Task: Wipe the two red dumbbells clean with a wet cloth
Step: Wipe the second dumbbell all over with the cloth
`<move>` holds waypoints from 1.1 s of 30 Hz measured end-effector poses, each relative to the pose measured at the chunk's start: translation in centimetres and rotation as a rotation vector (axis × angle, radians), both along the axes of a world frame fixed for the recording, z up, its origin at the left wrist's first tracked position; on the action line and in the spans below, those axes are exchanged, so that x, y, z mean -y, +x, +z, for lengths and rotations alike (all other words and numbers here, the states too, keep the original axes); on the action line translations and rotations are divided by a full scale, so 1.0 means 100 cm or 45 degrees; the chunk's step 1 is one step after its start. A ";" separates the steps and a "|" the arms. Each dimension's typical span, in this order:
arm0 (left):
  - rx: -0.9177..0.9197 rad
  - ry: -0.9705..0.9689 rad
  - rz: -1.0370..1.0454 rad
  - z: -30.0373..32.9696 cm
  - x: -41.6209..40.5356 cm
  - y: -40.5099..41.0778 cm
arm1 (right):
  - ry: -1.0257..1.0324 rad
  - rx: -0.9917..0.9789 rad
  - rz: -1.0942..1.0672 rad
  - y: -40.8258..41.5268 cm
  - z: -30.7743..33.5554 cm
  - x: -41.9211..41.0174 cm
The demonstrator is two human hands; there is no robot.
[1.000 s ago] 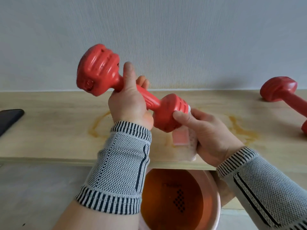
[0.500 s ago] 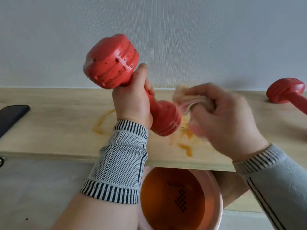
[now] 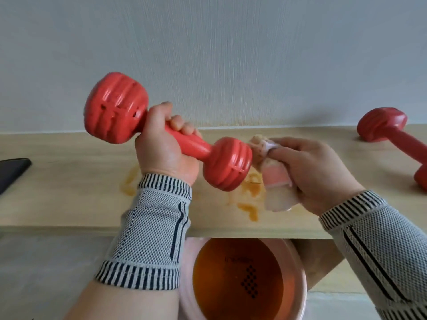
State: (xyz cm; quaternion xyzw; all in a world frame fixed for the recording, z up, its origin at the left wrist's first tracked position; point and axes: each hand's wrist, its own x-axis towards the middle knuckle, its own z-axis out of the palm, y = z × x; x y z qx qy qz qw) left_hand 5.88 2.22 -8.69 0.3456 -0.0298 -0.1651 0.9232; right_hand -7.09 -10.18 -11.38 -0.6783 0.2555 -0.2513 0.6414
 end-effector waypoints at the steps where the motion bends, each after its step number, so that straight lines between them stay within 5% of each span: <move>1: -0.050 -0.045 -0.007 0.000 -0.001 0.003 | 0.133 0.043 0.055 0.000 0.000 -0.002; 10: -0.459 -0.248 -0.103 -0.009 0.013 0.004 | -0.056 0.395 0.013 0.009 0.011 -0.025; 15: -0.539 -0.313 -0.205 -0.011 0.013 0.012 | -0.744 0.495 -0.141 0.014 0.009 -0.035; 23: -0.515 -0.339 -0.381 -0.012 0.002 0.034 | -1.256 0.627 -0.106 0.014 0.002 -0.043; 30: -0.431 -0.257 -0.277 0.006 0.000 0.019 | -0.772 0.510 -0.124 0.019 -0.011 -0.023; 33: -0.414 -0.191 -0.333 -0.002 0.001 0.023 | -0.947 0.615 -0.126 0.015 0.004 -0.033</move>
